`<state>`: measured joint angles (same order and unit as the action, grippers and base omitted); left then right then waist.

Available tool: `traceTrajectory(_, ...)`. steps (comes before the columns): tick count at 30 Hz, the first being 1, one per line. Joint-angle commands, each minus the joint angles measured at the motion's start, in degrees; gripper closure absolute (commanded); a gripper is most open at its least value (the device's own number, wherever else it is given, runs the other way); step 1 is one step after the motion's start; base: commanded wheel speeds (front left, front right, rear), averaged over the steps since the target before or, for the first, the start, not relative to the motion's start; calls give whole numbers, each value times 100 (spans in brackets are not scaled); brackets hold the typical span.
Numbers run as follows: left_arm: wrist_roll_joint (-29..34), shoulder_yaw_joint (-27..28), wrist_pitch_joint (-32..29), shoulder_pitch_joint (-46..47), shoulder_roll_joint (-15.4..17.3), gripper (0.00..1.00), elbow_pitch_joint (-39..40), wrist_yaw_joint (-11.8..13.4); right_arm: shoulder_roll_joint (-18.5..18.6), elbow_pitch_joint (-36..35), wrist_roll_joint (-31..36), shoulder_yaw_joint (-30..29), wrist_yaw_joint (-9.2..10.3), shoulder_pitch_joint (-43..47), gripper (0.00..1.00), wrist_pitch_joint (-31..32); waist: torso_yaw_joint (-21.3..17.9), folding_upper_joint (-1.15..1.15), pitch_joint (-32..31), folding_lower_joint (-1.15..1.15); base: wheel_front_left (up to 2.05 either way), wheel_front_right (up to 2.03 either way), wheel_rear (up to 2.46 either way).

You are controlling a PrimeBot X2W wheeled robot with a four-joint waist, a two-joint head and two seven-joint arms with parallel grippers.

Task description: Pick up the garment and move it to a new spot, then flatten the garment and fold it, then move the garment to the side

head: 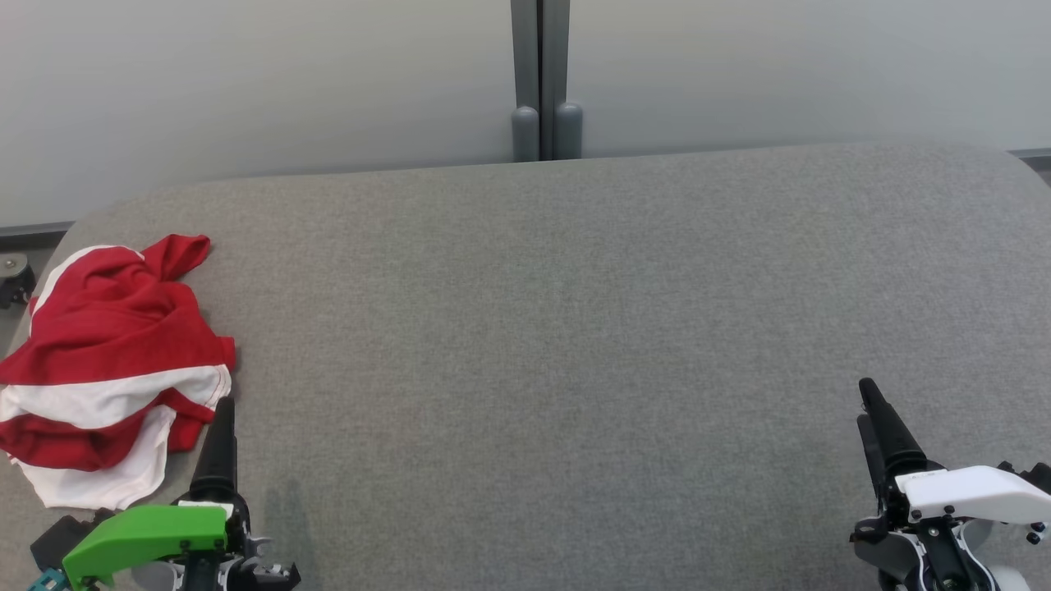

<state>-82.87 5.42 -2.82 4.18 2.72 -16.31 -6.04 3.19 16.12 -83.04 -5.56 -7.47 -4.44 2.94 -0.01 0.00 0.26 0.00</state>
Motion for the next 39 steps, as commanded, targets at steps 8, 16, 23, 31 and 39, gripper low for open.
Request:
traceTrajectory(8, 1393, -114, 248, 231, 98, 0, 101, -41, 65, -167, 1182, 10, -1, -187, 0, -251, 4, 0, 25, 0, 0, 0, 0)
traceTrajectory(16, 2532, -287, 455, 291, 129, 0, 21, -33, 80, -180, 2150, 89, -1, -240, 0, -460, 19, 0, 46, 0, 0, 0, 0)
traceTrajectory(23, 3207, -444, 597, 354, 166, 0, -73, 1, 85, -169, 2763, 175, -1, -262, 0, -601, 31, 0, 55, 0, 0, 0, 0)
traceTrajectory(31, 3927, -647, 756, 395, 229, 0, -173, 94, 86, -110, 3473, 270, -2, -269, 0, -762, 40, 0, 62, 0, 0, 0, 0)
traceTrajectory(39, 4509, -836, 896, 418, 283, 0, -217, 184, 63, -93, 4088, 333, -2, -264, 0, -904, 47, 0, 70, 0, 0, 0, 0)
